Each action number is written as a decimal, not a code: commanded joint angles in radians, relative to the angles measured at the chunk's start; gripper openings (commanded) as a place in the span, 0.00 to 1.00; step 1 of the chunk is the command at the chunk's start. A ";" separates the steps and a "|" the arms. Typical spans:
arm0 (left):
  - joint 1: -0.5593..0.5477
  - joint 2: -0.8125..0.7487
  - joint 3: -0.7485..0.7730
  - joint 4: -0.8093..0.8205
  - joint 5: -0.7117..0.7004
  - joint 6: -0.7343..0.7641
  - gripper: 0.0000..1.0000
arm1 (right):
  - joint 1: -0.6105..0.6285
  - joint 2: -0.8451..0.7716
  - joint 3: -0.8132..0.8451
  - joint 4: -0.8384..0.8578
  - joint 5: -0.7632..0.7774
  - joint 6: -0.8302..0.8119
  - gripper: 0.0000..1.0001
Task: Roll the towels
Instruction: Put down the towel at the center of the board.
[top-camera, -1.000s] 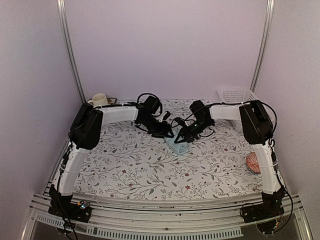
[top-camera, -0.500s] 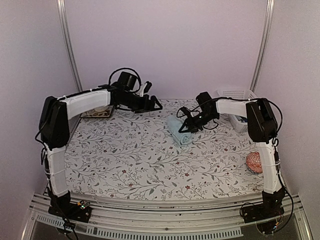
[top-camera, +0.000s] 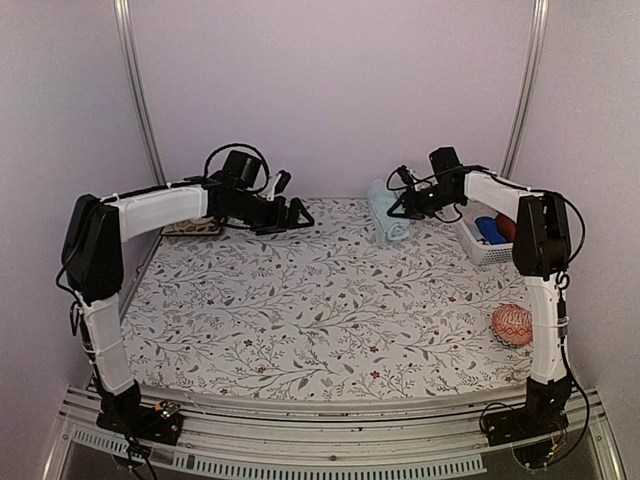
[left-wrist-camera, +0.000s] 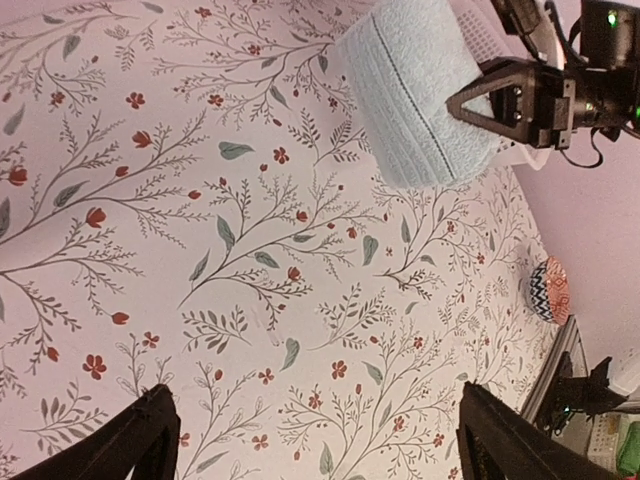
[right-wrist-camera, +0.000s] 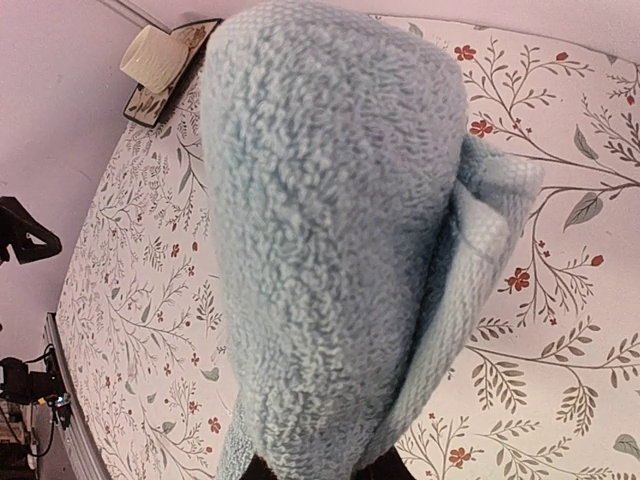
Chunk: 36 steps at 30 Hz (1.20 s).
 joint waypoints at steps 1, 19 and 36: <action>-0.021 0.073 0.068 0.057 0.066 -0.055 0.97 | 0.022 -0.046 0.023 -0.008 0.016 -0.010 0.02; -0.048 0.234 0.174 0.010 0.005 -0.183 0.97 | 0.135 -0.093 0.042 -0.221 0.420 -0.148 0.02; -0.018 0.219 0.031 -0.037 0.002 -0.207 0.97 | 0.360 0.185 0.047 -0.132 0.257 -0.125 0.02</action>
